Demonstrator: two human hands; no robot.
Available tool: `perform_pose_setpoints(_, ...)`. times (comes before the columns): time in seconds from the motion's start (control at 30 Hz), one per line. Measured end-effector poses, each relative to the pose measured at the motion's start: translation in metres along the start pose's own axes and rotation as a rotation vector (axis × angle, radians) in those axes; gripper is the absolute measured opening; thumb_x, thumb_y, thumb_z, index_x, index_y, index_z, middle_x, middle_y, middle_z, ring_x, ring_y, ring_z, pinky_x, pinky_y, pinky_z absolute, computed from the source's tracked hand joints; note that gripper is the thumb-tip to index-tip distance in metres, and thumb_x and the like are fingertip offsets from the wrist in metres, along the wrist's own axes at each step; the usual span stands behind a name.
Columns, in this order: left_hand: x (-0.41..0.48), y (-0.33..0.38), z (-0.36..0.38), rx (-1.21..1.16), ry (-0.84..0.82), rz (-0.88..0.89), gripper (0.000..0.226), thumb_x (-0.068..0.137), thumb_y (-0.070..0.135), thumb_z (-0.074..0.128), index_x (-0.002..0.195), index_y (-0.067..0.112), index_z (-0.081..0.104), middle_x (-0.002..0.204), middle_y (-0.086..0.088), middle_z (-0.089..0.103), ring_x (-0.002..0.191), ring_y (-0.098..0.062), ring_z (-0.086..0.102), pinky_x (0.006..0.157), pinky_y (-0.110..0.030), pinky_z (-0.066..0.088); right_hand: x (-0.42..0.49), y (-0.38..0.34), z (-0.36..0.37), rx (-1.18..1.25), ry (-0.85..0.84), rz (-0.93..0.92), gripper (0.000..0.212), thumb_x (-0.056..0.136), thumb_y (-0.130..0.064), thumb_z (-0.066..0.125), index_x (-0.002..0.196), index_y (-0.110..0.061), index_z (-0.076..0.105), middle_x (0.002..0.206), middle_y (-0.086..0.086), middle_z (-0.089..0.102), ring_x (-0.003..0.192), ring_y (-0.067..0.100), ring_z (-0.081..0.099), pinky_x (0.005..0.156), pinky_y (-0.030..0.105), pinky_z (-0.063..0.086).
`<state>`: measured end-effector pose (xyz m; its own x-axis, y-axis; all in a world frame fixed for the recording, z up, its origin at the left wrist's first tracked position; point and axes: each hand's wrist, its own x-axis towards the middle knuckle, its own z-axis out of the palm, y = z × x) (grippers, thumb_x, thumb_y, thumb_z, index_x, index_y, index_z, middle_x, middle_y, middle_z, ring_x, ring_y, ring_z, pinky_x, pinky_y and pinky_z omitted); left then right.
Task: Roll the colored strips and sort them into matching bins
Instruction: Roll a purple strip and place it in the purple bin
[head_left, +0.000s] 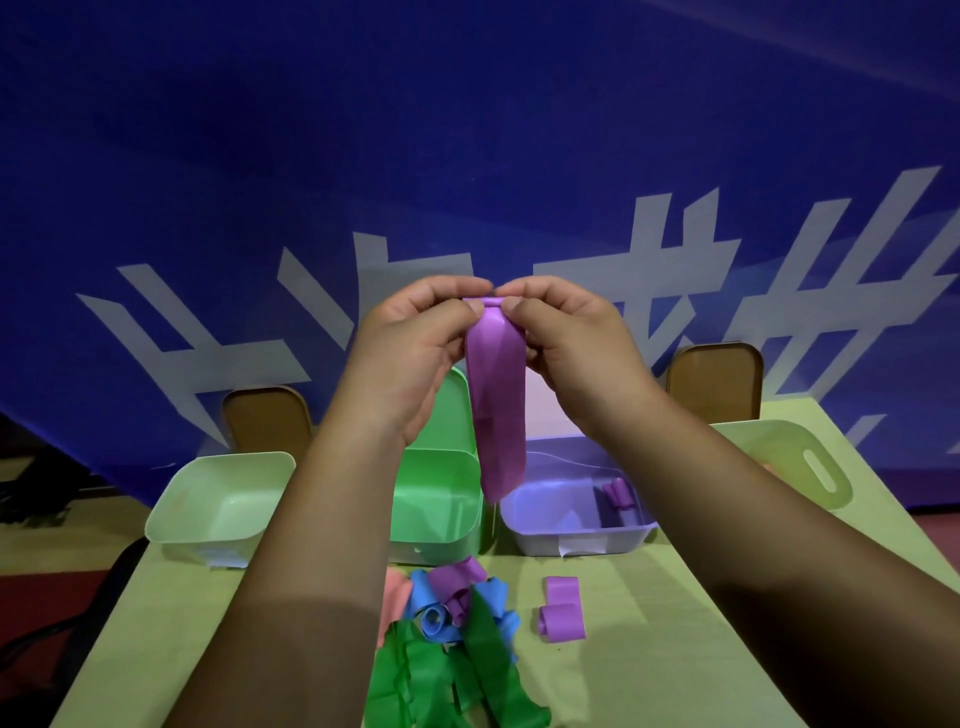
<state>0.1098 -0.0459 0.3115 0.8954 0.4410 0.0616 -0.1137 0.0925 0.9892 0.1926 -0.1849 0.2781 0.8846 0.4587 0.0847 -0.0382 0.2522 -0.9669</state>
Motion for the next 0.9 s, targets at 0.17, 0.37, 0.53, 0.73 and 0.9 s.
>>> perform_pose_setpoints(0.17, 0.005, 0.002, -0.002, 0.211, 0.037, 0.084, 0.012, 0.097, 0.011, 0.079, 0.108, 0.012, 0.082, 0.105, -0.015, 0.081, 0.104, -0.036, 0.078, 0.100, -0.053, 0.063, 0.007, 0.002, -0.001, -0.050, 0.015, -0.017, 0.008, 0.098, -0.017, 0.073, 0.096, -0.021, 0.081, 0.089, 0.007, 0.077, 0.079, 0.019, 0.064, 0.076, 0.040, 0.052)
perform_pose_setpoints(0.37, 0.009, 0.005, -0.004, 0.322, 0.065, 0.091, 0.010, 0.099, 0.018, 0.079, 0.106, 0.013, 0.083, 0.092, -0.007, 0.083, 0.088, -0.026, 0.081, 0.073, -0.028, 0.065, 0.010, 0.004, -0.005, -0.104, 0.017, -0.035, 0.008, 0.099, -0.021, 0.074, 0.101, -0.018, 0.081, 0.097, 0.012, 0.078, 0.082, 0.018, 0.065, 0.079, 0.042, 0.054)
perform_pose_setpoints(0.53, 0.017, 0.000, -0.004, 0.281, 0.041, 0.054, 0.010, 0.097, 0.015, 0.080, 0.106, 0.012, 0.083, 0.096, -0.010, 0.083, 0.093, -0.030, 0.081, 0.083, -0.038, 0.066, 0.014, 0.004, -0.010, -0.113, 0.009, -0.020, 0.010, 0.101, -0.020, 0.072, 0.103, -0.015, 0.080, 0.096, 0.008, 0.078, 0.082, 0.015, 0.066, 0.079, 0.040, 0.056)
perform_pose_setpoints(0.73, 0.027, -0.006, 0.001, 0.208, 0.029, -0.004, 0.014, 0.093, 0.006, 0.082, 0.105, 0.012, 0.084, 0.102, -0.014, 0.083, 0.101, -0.033, 0.081, 0.098, -0.048, 0.064, 0.021, 0.005, -0.016, -0.121, 0.020, -0.009, 0.011, 0.099, -0.017, 0.071, 0.105, -0.019, 0.080, 0.091, 0.005, 0.077, 0.079, 0.015, 0.065, 0.079, 0.040, 0.055)
perform_pose_setpoints(0.9, 0.033, -0.010, 0.006, 0.177, 0.057, -0.011, 0.018, 0.089, 0.000, 0.083, 0.100, 0.014, 0.084, 0.100, -0.014, 0.083, 0.102, -0.033, 0.080, 0.100, -0.045, 0.063, 0.026, 0.008, -0.015, -0.121, 0.018, -0.022, 0.009, 0.095, -0.025, 0.075, 0.099, -0.020, 0.080, 0.085, 0.005, 0.074, 0.078, 0.018, 0.061, 0.079, 0.041, 0.052)
